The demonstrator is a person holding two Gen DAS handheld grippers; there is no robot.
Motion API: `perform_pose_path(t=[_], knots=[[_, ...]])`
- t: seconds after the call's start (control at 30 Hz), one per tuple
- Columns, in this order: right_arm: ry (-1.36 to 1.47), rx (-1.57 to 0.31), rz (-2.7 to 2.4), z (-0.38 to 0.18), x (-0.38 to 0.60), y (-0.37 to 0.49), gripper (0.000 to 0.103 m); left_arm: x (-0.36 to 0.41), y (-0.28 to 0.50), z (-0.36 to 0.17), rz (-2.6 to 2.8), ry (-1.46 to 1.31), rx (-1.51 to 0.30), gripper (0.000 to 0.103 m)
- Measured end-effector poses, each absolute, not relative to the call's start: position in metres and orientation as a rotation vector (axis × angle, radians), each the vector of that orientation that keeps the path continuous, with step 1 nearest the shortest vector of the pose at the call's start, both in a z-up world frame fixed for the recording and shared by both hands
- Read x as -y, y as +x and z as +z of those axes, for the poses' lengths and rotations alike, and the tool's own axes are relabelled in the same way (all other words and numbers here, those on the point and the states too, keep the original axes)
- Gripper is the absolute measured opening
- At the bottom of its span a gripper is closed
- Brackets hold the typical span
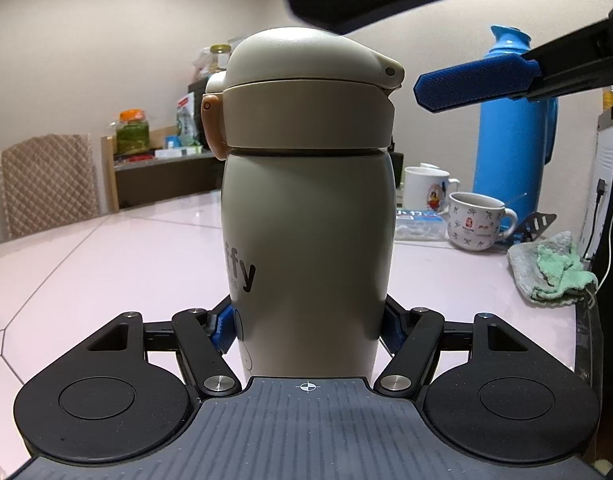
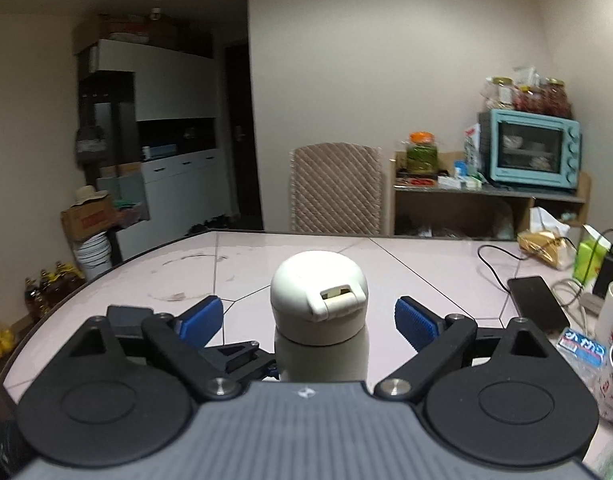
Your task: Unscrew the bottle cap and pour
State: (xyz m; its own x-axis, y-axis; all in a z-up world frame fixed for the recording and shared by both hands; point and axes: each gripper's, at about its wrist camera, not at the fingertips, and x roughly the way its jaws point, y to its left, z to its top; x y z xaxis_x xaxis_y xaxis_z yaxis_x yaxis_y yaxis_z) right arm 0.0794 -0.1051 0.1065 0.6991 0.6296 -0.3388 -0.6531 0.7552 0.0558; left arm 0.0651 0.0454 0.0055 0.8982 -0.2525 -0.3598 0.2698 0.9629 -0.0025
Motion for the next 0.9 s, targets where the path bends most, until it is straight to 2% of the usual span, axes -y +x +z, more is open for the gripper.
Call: perform_pose_path(t=[0.23, 0.37, 0.47, 0.57, 0.9], knots=[[-0.099, -0.378, 0.637, 0.107, 0.087, 0.086, 0.088, -0.047, 0.065, 0.006, -0.263, 0.041, -0.374, 0.072], [-0.108, -0.395, 0.623, 0.109, 0.084, 0.089, 0.077, -0.047, 0.065, 0.006, -0.265, 0.042, -0.372, 0.072], [-0.111, -0.409, 0.615, 0.106, 0.082, 0.093, 0.074, -0.048, 0.065, 0.006, -0.264, 0.043, -0.371, 0.072], [-0.126, -0.41, 0.625, 0.107, 0.08, 0.093, 0.065, -0.078, 0.058, 0.006, -0.291, 0.051, -0.365, 0.072], [-0.182, -0.408, 0.826, 0.11, 0.098, 0.111, 0.064, -0.093, 0.056, 0.007, -0.342, 0.04, -0.367, 0.072]])
